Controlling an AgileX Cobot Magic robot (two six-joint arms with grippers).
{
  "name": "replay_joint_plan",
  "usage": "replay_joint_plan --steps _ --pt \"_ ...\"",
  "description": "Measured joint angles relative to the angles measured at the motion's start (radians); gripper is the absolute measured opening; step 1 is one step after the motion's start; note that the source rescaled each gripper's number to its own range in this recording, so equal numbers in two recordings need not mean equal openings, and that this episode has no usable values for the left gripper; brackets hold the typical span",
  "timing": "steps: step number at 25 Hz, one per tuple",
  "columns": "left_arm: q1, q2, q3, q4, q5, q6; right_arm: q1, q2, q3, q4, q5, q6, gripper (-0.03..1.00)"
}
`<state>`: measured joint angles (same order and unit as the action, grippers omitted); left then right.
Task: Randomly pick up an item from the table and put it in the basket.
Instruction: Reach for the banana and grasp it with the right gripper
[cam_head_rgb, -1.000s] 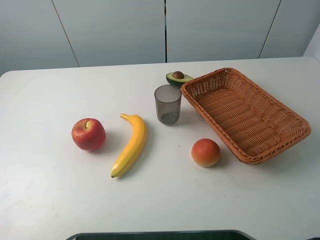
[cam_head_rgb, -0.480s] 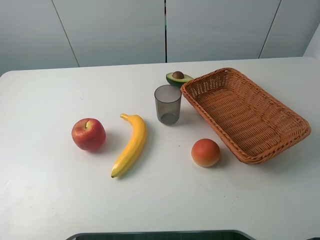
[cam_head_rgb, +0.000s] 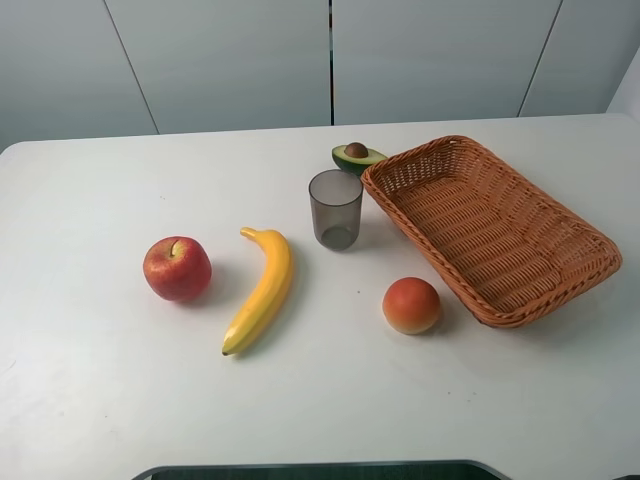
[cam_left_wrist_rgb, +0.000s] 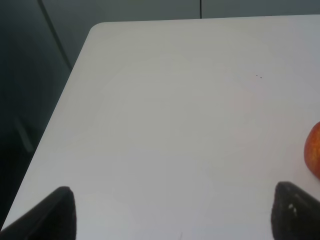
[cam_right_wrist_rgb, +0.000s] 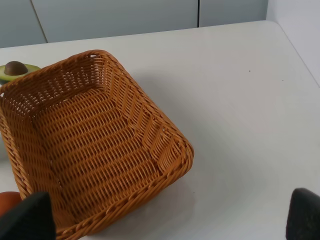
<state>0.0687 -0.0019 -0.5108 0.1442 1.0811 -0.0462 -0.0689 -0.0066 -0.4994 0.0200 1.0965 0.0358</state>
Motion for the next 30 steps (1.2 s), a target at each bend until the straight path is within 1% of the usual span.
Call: replay_joint_plan --steps 3,6,12,16,17,19,22,25,27,30 --pt "0.0 0.0 0.0 0.0 0.0 0.0 0.0 0.022 -0.002 0.002 0.0 0.0 1.0" --pt "0.0 0.0 0.0 0.0 0.0 0.0 0.0 0.102 -0.005 0.012 0.011 0.0 1.0" --pt "0.0 0.0 0.0 0.0 0.0 0.0 0.0 0.409 -0.048 0.104 0.035 0.0 1.0" --pt "0.0 0.0 0.0 0.0 0.0 0.0 0.009 0.628 -0.129 0.157 0.035 0.0 1.0" --pt "0.0 0.0 0.0 0.0 0.0 0.0 0.031 0.67 -0.156 0.155 0.033 0.0 1.0" --pt "0.0 0.0 0.0 0.0 0.0 0.0 0.106 0.754 -0.206 0.13 0.024 0.02 1.0" --pt "0.0 0.0 0.0 0.0 0.0 0.0 0.271 0.881 -0.286 0.068 0.01 0.124 1.0" --pt "0.0 0.0 0.0 0.0 0.0 0.0 0.416 1.025 -0.361 0.047 -0.006 0.223 1.0" --pt "0.0 0.0 0.0 0.0 0.0 0.0 0.482 1.126 -0.404 0.044 -0.018 0.255 1.0" --pt "0.0 0.0 0.0 0.0 0.0 0.0 0.56 1.29 -0.49 0.043 -0.039 0.268 1.0"
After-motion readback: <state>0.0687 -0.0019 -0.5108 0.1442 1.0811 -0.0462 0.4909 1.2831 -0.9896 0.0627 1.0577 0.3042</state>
